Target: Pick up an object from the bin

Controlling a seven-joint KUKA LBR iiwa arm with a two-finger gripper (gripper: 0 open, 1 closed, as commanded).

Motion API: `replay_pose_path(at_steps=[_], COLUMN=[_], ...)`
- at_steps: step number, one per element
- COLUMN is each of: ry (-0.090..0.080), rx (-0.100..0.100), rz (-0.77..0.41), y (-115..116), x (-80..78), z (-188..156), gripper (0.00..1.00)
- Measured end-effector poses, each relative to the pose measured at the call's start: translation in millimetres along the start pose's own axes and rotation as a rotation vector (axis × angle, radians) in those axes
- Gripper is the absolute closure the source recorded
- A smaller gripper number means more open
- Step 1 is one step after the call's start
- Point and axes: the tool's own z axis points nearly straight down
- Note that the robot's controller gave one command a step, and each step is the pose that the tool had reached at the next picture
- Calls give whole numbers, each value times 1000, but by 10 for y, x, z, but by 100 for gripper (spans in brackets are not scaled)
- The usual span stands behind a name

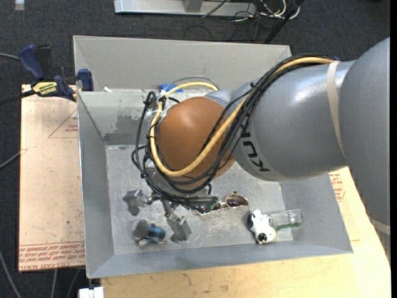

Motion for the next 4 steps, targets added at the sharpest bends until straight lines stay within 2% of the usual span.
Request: replay_pose_path(at_steps=[1, 2, 4], ry=[-7, 1, 6], rx=[4, -2, -5], rz=[0, -265, -265], y=[44, 188, 198], x=[124, 53, 66], z=[703, 738, 690], gripper=[0, 100, 100])
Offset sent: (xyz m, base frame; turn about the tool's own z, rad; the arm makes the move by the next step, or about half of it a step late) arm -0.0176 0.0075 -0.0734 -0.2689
